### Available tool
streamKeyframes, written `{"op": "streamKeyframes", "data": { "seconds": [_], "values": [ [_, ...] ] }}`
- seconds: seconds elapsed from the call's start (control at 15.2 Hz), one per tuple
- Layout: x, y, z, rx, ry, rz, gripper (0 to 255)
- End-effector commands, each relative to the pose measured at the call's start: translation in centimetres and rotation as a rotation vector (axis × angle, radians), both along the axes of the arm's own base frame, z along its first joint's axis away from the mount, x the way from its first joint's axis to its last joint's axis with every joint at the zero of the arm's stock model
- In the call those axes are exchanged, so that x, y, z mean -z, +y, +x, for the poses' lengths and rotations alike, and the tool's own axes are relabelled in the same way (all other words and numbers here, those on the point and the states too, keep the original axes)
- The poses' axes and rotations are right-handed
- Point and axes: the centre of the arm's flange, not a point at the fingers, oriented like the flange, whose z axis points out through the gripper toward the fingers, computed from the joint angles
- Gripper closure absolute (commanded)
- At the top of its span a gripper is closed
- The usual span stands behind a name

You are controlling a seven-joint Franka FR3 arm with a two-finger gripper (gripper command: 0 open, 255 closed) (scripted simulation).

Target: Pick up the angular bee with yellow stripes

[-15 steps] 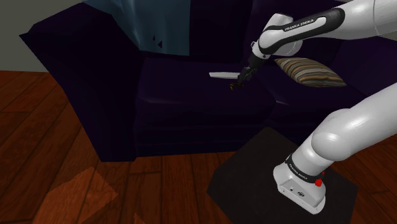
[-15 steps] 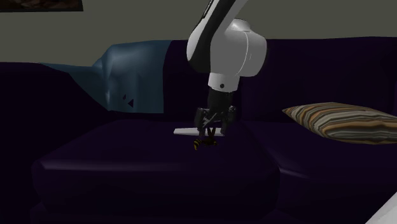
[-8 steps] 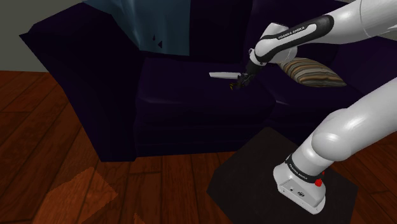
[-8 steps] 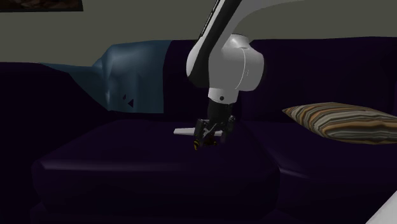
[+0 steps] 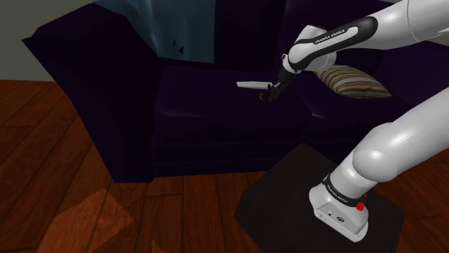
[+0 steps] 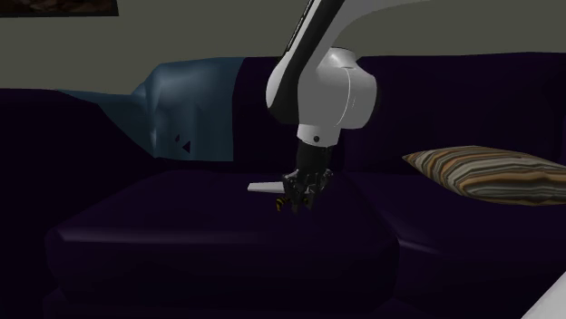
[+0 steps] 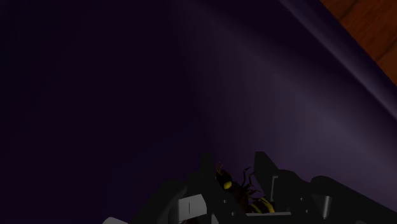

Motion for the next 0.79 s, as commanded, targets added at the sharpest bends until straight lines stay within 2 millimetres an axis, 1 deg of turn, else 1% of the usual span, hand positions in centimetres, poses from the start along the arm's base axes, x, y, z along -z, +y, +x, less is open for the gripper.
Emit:
{"op": "streamKeyframes", "data": {
  "seconds": [0.0,0.07,0.73],
  "values": [
    [0.4,0.3,0.0,-0.004,0.009,0.002,255],
    [0.4,0.2,-0.1,-0.004,0.009,0.002,255],
    [-4.9,0.2,-0.1,-0.004,0.009,0.002,255]
  ]
}}
